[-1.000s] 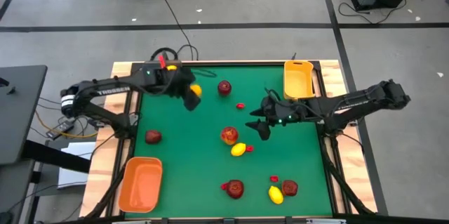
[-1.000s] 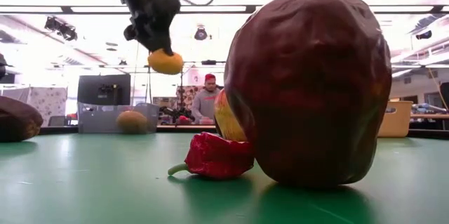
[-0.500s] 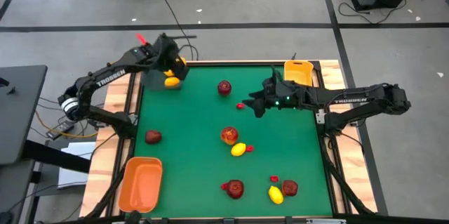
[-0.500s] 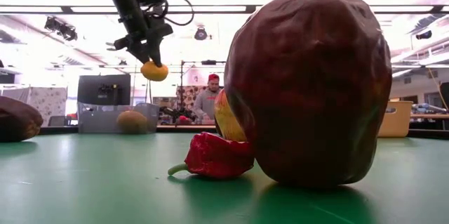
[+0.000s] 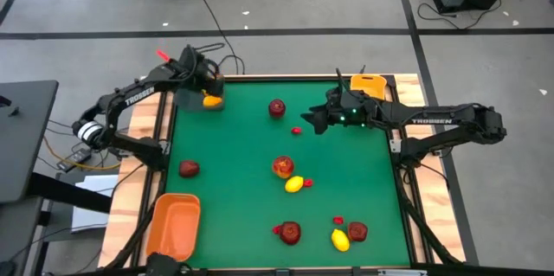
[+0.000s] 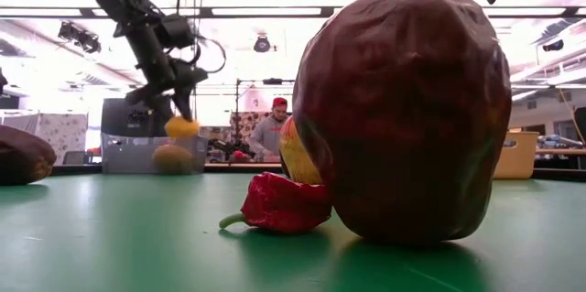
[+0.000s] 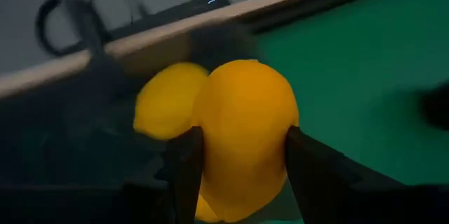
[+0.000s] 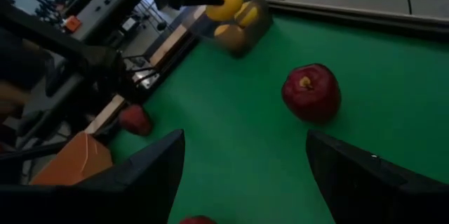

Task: Sort produce into baskets
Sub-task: Put the bottom-left lemon into the gray transparent bin, then put the top lemon into the gray transparent bin

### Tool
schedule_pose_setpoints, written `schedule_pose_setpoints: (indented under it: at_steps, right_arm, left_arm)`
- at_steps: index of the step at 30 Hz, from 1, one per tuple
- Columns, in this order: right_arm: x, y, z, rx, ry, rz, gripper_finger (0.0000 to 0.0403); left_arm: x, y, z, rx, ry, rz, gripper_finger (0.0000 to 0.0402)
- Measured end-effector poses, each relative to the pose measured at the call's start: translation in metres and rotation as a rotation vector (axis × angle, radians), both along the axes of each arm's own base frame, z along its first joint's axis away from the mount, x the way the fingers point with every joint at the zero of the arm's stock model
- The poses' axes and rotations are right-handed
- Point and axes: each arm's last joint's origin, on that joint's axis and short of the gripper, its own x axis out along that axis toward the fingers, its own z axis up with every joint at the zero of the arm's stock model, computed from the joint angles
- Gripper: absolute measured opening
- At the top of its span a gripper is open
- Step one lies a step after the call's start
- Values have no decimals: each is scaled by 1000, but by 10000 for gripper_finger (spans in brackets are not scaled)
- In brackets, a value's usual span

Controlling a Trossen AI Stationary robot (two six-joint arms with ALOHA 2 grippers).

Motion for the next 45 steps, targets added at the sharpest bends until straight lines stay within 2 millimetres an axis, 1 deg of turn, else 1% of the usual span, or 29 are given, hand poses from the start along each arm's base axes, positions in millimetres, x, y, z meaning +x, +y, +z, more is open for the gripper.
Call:
schedule_pose_setpoints:
  at_steps: [3, 8, 10, 13, 18, 20, 23, 26, 28, 31, 35, 39, 42, 45]
  right_arm:
    - [0, 1, -1, 14, 7, -7, 307]
    - [0, 1, -1, 31, 1, -9, 307]
    - [0, 1, -1, 47, -4, -9, 307]
    - [0, 1, -1, 59, -7, 3, 307]
    - [0, 3, -1, 112, -21, 23, 307]
    - [1, 6, -1, 125, -23, 38, 307]
    - [1, 9, -2, 148, -13, 50, 307]
    - [0, 13, -6, 160, 32, 58, 307]
    - [-2, 15, -10, 174, 72, 58, 307]
    - [-5, 22, -16, 205, 143, 71, 307]
    - [-10, 37, -24, 251, 250, 116, 307]
    - [-15, 55, -30, 291, 343, 155, 305]
    - [-19, 68, -33, 301, 395, 193, 296]
    - [-22, 82, -35, 294, 426, 229, 287]
  left_arm:
    - [-5, 0, -6, 5, 32, 111, 188]
    - [-11, -1, -9, 48, 169, 259, 189]
    - [-12, 0, -8, 68, 183, 273, 195]
    - [-11, 1, -7, 83, 173, 253, 221]
    - [-9, 4, -13, 58, 185, 251, 291]
    - [-9, 4, -14, 56, 200, 220, 315]
    - [-4, 4, -13, 55, 170, 101, 335]
    - [5, 1, -8, 56, 58, -54, 337]
    - [16, -2, -3, 69, -37, -173, 330]
    - [38, -11, 5, 111, -144, -370, 315]
    - [69, -30, 20, 207, -227, -565, 297]
    - [97, -54, 34, 312, -312, -754, 290]
    - [112, -75, 40, 374, -370, -895, 289]
    - [124, -92, 41, 403, -399, -982, 289]
